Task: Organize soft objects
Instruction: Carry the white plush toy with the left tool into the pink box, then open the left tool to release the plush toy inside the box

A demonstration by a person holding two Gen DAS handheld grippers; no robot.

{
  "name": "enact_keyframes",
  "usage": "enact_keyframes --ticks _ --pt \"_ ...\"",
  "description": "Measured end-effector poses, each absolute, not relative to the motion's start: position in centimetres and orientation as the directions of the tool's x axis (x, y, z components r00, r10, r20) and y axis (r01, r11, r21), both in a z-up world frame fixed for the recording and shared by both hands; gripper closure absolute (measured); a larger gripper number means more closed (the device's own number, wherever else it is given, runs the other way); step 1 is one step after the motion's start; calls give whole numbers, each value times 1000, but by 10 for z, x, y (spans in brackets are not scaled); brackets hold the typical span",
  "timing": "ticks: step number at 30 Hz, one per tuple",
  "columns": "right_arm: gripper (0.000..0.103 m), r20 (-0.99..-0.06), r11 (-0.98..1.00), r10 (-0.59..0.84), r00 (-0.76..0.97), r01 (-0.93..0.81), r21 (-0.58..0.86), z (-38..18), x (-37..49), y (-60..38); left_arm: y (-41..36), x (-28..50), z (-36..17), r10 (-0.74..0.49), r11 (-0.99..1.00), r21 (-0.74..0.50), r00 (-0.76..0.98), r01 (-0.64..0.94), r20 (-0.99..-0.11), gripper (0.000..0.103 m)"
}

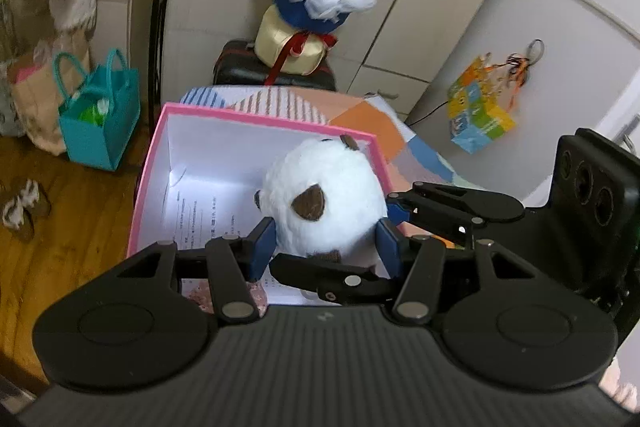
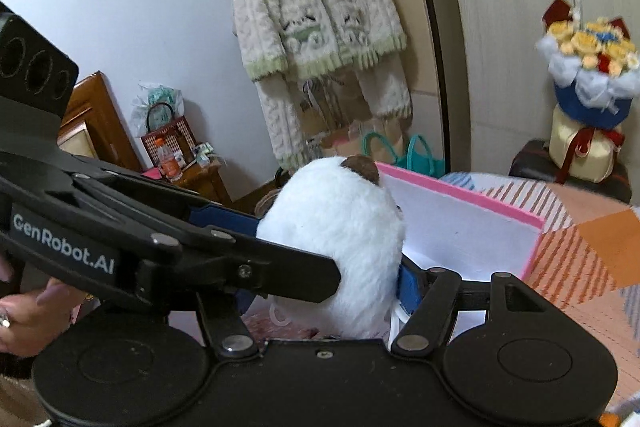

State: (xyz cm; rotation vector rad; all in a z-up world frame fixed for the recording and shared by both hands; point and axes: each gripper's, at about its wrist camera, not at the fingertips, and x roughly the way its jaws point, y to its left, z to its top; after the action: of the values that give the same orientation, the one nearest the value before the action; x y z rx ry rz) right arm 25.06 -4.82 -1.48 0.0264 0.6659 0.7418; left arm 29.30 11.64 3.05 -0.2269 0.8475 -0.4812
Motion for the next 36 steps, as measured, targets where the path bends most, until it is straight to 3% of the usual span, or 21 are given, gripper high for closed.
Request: enact_keyframes --ticks 10,18,36 --pt "31 -688 805 456 565 -592 47 -36 265 -34 114 327 -16 -562 826 -499 452 263 -692 50" --pt "23 -671 814 371 641 -573 -96 -32 255 -29 107 323 -21 -559 828 -494 434 265 -706 50" --pt "23 -529 824 507 680 -562 67 0 162 -77 128 232 36 -477 876 -292 606 384 -637 47"
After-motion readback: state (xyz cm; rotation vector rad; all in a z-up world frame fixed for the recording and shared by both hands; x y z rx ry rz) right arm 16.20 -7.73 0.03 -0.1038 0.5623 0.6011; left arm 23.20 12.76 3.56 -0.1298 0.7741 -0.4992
